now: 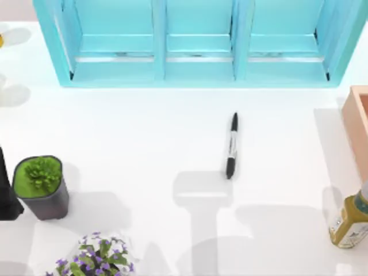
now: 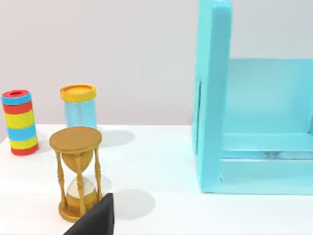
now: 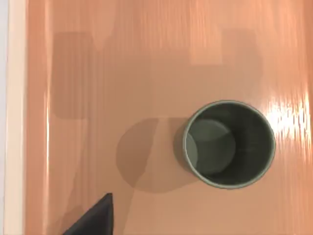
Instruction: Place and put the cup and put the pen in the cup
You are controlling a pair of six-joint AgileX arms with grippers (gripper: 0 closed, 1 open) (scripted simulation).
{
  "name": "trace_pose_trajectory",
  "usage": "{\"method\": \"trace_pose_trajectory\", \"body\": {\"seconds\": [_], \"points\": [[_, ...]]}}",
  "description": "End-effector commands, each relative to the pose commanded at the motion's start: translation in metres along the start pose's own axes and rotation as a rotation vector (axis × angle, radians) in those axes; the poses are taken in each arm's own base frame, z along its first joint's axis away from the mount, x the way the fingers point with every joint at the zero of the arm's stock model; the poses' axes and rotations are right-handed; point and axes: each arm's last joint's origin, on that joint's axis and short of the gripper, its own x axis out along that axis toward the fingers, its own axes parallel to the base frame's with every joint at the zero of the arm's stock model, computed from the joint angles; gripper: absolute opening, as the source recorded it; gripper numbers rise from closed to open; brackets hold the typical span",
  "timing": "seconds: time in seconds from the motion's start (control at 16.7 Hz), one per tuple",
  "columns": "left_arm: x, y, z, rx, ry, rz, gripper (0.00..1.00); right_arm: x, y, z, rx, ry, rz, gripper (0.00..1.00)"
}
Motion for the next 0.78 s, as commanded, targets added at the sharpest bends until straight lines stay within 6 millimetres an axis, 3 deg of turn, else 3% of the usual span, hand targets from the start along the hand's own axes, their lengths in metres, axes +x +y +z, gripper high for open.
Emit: {"method": "trace_pose_trajectory", "body": {"seconds": [0.36, 0.6, 0.78], "points": [[0.0, 0.0, 0.0, 0.0, 0.0, 0.0, 1.0, 0.047, -0.043, 0.056, 0.0, 0.374, 0.078, 1.0], [0.0, 0.0, 0.0, 0.0, 0.0, 0.0, 1.0, 0.068, -0.061, 0.071, 0.005, 0.487, 0.116, 1.0], [0.0, 0.0, 0.0, 0.0, 0.0, 0.0, 1.0, 0.071, -0.064, 0.073, 0.006, 0.503, 0.122, 1.0]]}}
